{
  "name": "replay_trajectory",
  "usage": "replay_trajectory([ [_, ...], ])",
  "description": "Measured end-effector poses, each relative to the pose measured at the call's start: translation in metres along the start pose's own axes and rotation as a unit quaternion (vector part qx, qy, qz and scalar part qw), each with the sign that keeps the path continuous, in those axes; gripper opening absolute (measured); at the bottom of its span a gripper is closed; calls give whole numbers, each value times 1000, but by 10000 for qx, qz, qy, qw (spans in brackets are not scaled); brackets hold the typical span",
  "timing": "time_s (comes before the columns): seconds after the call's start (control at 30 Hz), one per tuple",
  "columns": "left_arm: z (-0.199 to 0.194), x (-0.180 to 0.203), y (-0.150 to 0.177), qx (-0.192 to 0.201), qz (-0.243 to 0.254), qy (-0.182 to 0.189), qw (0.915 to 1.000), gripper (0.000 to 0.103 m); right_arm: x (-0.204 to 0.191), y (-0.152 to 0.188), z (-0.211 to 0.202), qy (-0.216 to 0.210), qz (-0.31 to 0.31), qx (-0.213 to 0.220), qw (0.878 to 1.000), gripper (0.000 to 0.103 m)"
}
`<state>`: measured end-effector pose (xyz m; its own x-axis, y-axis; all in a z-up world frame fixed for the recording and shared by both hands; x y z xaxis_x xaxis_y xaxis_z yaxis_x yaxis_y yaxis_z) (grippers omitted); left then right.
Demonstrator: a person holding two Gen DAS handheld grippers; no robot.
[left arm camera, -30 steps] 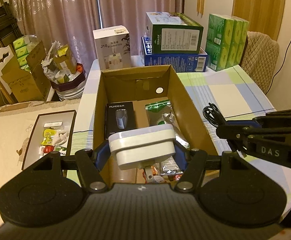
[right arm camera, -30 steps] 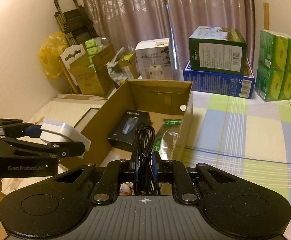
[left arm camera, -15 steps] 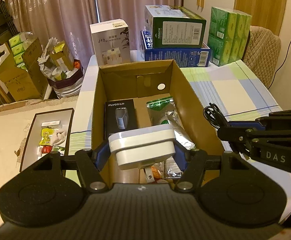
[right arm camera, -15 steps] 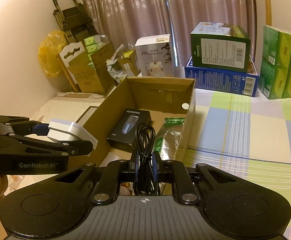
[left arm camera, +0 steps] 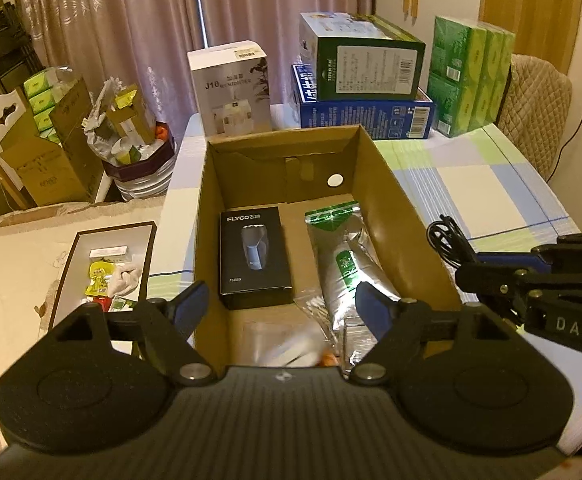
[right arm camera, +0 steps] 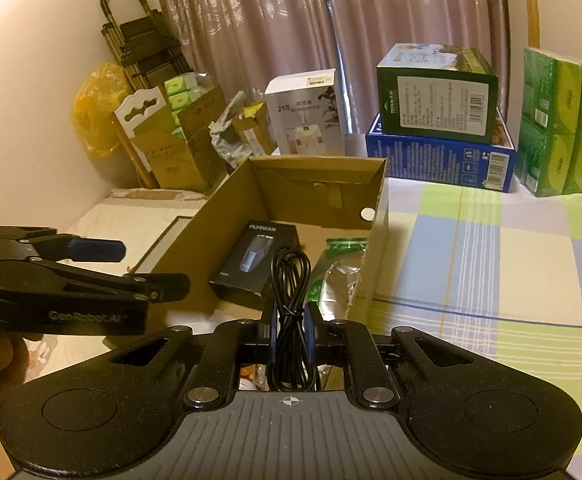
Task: Organize objects
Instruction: 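Lower the adapter and cable into the box and open both tools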
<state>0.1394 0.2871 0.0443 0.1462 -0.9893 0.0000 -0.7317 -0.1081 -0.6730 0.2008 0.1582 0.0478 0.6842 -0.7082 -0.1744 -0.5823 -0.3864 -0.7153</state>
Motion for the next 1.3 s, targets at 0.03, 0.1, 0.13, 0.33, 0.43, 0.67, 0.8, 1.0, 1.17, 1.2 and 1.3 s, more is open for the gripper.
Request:
replay_trajectory([
  [0.03,-1,-1,1,-1,-12,-8,10000,77,1,0,0,-1,9,2,10000,10],
  [0.1,-3,-2,3,-17,-11,-24,10000,77,1,0,-2,-4,24,7,10000,10],
  [0.13,-3,-2,4,-34,-12,-28,10000,77,1,0,-2,-8,25,7,10000,10],
  [0.33,-7,-2,13,-90,-33,-37,9999,77,-2,0,-6,-48,24,6,10000,10],
  [0.43,-9,0,15,-103,-21,-40,9999,77,-4,0,-9,-67,20,12,10000,10],
  [0.67,-15,1,17,-89,-31,-35,9999,77,-9,0,-13,-110,20,27,9999,10],
  [0.8,-16,1,17,-89,-33,-35,9999,77,-11,-1,-14,-117,20,28,9999,10],
  [1.0,-16,1,18,-85,-40,-37,9999,77,-11,0,-13,-116,14,27,9999,10],
  [1.17,-17,1,18,-88,-50,-35,9999,77,-11,-1,-11,-119,26,-3,9999,10],
  [1.2,-16,-1,17,-88,-60,-31,9999,77,-12,-1,-10,-118,34,-8,9999,10],
  [1.3,-15,-3,17,-92,-62,-27,9999,77,-12,-2,-7,-119,44,-23,9999,10],
])
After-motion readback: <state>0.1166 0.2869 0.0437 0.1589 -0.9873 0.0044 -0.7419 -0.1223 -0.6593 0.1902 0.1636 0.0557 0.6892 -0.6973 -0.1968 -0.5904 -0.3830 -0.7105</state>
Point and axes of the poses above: each gripper's, at about its wrist camera, not at the fingertips, and z roughly the way its jaws point, x to its right, y to its underside, the point moved 3 cm from there along z, roughly the way its jaws point, and after that the axes turned 5 degrees about y, right-handed, at the moved point
